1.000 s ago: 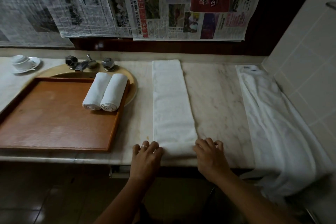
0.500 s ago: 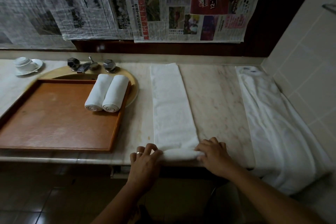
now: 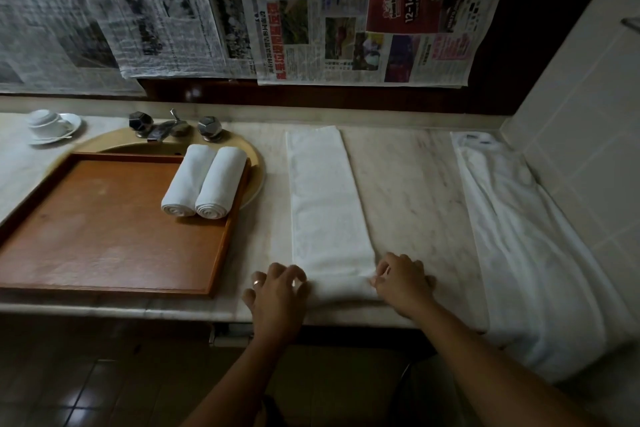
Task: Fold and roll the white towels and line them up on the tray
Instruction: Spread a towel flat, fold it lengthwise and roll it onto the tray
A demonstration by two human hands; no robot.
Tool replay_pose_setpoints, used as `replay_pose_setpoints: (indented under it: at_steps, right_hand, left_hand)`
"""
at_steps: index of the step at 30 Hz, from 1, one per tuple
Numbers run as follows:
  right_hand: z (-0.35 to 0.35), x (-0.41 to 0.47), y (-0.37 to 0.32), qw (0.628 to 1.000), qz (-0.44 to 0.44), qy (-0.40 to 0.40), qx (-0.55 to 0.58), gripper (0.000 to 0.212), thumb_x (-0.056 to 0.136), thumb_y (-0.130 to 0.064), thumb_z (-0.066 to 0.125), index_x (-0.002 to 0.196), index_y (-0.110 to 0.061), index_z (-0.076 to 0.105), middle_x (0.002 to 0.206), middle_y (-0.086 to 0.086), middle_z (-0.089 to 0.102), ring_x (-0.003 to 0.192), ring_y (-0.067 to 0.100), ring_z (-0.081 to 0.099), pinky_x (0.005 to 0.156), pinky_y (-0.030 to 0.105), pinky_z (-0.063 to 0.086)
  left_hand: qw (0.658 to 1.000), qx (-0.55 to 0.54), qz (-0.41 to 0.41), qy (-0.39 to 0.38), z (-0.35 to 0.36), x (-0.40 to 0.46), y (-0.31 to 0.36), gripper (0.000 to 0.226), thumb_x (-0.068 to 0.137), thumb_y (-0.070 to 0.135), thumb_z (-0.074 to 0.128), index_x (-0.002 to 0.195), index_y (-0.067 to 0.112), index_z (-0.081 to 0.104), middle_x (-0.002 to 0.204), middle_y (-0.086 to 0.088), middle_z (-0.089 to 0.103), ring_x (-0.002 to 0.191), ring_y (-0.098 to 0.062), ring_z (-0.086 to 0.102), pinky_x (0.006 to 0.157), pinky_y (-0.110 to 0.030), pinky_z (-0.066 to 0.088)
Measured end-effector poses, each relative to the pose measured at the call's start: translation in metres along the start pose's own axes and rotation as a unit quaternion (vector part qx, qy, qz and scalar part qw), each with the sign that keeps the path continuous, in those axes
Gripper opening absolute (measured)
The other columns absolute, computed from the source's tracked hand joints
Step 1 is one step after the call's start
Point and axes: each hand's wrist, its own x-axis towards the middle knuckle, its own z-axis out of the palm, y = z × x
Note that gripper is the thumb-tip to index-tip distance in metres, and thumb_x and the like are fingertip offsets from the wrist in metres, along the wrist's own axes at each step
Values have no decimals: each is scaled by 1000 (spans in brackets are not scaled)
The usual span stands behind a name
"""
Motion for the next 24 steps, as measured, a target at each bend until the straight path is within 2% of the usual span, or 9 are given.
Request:
replay_pose_setpoints:
  at_steps: [2,5,8,10,12,15,18,21,24]
  right_hand:
    - [11,-8,2,986,-107,103,-81,13,89,-31,49,80,-27,57,94,-7,53,94,22,50,74,36,30]
    - [34,-23,22,951,-232,179,-103,19,87,-31,43,76,-27,58,87,-6,54,80,25,53,67,36,31]
    - [43,-32,45,948,-264,163,-79,23,90,-39,48,96,-26,65,107,-7,59,91,23,53,73,37,35]
    - [43,-35,51,944,-280,150,-88,34,86,-45,50,108,-23,66,118,-7,60,100,22,52,76,38,43]
    - [39,-35,51,945,-292,127,-78,36,82,-44,50,108,-24,65,119,-8,60,103,20,51,75,38,46]
    - [34,-29,46,963,-258,70,29,22,83,-32,62,104,-27,63,113,-15,60,100,12,54,79,33,47]
    - [19,-21,37,969,-134,-37,205,23,83,-19,75,98,-32,63,101,-16,62,93,5,59,78,22,48]
    - [3,-8,32,962,-78,-122,233,19,87,-21,74,98,-33,64,93,-16,64,89,3,61,73,18,46]
    - [-1,3,24,961,-50,-137,236,7,88,-21,70,91,-26,67,90,-6,69,88,14,64,75,26,48]
  left_hand:
    - [995,61,80,-5,3,-3,1,8,94,34,61,100,35,66,107,13,56,109,-20,45,83,-38,25]
    - [977,124,172,-18,9,-10,-8,26,73,20,80,93,31,68,94,9,63,95,-25,57,77,-41,31]
    - [966,135,221,16,10,-17,-18,14,82,37,69,96,35,67,100,11,67,93,-21,61,79,-41,33]
    - [966,130,224,7,10,-21,-21,25,88,48,49,104,36,64,109,12,65,98,-20,60,81,-41,33]
    - [969,133,207,-16,11,-26,-24,31,87,48,52,114,36,60,118,10,61,105,-23,58,83,-43,41]
    - [979,100,167,-53,13,-31,-29,46,80,34,74,123,36,59,124,5,55,112,-26,51,85,-44,41]
    - [989,49,122,-65,10,-27,-27,37,94,37,62,131,41,57,129,12,50,116,-19,43,88,-37,29]
    - [992,-20,71,-104,7,-15,-26,34,99,49,49,133,44,55,132,17,49,114,-10,36,86,-35,23]
    - [986,-64,25,-154,3,-3,-26,33,100,52,46,129,42,58,131,15,54,119,-14,39,94,-40,24]
